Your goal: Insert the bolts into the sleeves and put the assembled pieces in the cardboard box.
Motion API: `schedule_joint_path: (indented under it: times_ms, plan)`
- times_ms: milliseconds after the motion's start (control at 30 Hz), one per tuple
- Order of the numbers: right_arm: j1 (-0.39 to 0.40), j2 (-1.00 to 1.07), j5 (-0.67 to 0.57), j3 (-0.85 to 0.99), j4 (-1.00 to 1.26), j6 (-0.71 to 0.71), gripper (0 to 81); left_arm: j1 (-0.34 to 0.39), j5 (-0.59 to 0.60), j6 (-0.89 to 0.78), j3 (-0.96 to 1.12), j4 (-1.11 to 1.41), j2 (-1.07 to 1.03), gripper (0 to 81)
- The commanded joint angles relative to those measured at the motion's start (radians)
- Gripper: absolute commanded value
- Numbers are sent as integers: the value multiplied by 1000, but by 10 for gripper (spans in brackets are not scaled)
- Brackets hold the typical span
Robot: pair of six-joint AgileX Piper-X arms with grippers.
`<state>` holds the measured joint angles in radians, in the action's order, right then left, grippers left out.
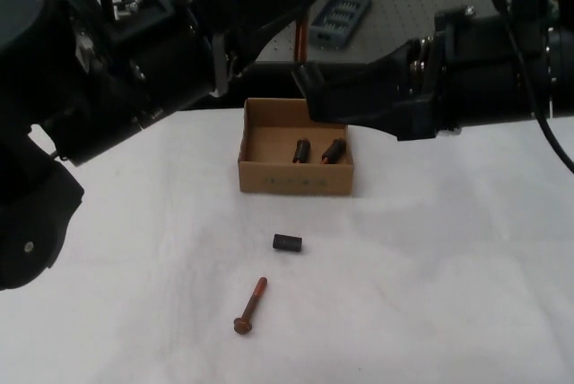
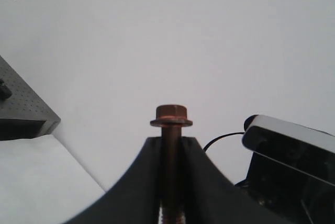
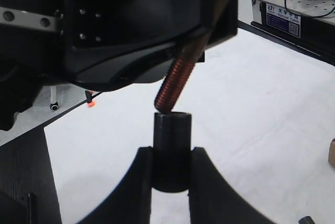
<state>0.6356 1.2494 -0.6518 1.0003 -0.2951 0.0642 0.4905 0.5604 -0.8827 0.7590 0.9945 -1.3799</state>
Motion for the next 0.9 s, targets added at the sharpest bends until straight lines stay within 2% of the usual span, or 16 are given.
schedule_joint_path:
  times_ms: [0, 867]
  plan:
    - [-7, -6, -16, 2, 17, 3, 19, 5, 11, -8, 8, 27, 6, 6]
    - [-7, -6, -31, 2, 17, 10, 19, 5, 32, 9, 8, 25, 6, 6]
